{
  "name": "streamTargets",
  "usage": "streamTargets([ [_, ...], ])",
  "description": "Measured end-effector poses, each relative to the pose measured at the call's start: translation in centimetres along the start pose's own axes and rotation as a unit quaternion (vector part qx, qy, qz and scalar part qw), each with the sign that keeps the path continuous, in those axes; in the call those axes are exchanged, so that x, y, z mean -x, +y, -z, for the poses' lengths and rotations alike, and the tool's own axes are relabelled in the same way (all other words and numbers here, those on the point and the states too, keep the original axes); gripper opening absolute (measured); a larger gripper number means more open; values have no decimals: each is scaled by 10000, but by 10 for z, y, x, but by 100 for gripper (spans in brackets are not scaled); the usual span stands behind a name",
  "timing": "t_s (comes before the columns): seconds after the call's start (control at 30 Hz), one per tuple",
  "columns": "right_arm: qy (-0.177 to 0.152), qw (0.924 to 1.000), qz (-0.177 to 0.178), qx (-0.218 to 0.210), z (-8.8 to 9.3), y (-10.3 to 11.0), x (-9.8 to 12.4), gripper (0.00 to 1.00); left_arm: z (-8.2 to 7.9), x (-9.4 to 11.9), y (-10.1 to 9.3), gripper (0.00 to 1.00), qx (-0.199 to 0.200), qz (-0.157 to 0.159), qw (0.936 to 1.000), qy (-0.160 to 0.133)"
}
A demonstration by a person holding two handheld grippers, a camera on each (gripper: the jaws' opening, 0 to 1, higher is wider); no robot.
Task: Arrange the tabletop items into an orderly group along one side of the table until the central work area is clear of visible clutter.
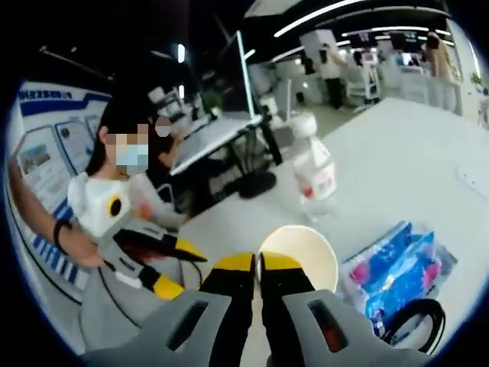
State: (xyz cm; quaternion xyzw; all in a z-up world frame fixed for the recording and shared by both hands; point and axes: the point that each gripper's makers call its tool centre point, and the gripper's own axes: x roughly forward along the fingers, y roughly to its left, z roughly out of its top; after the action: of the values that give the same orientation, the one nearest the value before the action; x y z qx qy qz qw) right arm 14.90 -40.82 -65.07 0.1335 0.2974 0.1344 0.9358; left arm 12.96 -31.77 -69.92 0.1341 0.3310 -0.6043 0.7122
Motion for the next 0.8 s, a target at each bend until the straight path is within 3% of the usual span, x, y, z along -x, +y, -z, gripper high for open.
streamTargets([
  [0.33,481,9947,274,872,-12,-26,-26,0,-1,4,0,36,116,-4,9999,-65],
  [0.43,781,9881,402,1259,-9,-38,-33,0,-2,4,1,36,140,-4,9999,-82],
  [0.7,1126,9749,525,1846,-8,-56,-48,0,-1,5,2,36,236,5,9997,-99],
  [0.8,1315,9667,578,2118,-6,-63,-50,0,-1,5,3,36,269,10,9996,-89],
])
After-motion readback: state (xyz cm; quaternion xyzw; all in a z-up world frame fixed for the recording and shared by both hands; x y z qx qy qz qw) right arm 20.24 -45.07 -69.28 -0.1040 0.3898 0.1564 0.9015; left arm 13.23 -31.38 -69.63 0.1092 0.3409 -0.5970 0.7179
